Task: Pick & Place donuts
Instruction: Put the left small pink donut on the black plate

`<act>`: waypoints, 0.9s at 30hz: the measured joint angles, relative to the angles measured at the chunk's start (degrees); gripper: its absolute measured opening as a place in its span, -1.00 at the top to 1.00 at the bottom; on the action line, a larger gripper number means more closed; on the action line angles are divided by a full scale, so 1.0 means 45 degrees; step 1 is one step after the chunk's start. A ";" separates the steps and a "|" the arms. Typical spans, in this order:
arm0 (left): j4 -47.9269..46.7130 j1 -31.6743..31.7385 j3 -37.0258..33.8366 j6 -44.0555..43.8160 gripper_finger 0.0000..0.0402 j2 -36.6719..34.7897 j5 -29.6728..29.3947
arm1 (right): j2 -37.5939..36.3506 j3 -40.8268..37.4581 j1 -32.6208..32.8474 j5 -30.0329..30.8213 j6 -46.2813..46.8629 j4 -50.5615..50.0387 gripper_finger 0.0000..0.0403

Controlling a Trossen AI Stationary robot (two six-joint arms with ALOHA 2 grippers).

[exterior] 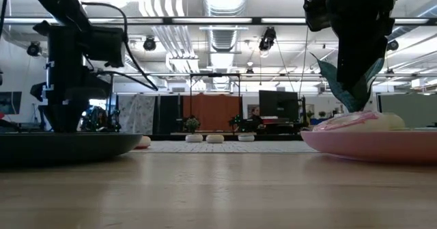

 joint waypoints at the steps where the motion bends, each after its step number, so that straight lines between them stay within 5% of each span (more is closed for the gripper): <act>1: 0.0044 0.0011 -0.0062 0.0026 0.51 0.0005 -0.0005 | 0.0000 0.0000 0.0000 0.0004 -0.0004 -0.0001 -0.18; 9: 0.0690 0.0063 -0.0537 0.0066 0.68 0.0001 0.0015 | 0.0000 -0.0005 0.0000 0.0029 -0.0132 0.0130 -0.16; 13: 0.0727 0.0063 -0.0293 0.0103 0.94 -0.0046 -0.0619 | -0.0032 0.0099 0.0081 -0.0023 -0.0756 0.1259 -0.13; 18: 0.0938 0.0048 0.0582 0.0264 0.99 -0.0511 -0.1171 | -0.0107 0.0335 -0.0100 -0.0548 -0.1028 0.3188 -0.11; 24: 0.5462 -0.0239 0.1504 0.0643 1.00 -0.2086 0.2914 | -0.0107 0.0345 -0.0632 -0.1330 -0.2269 0.6316 -0.11; 27: 0.8387 -0.1120 0.1541 0.1717 1.00 -0.2838 0.2976 | -0.0107 0.0358 -0.1024 -0.1354 -0.2284 0.7414 -0.11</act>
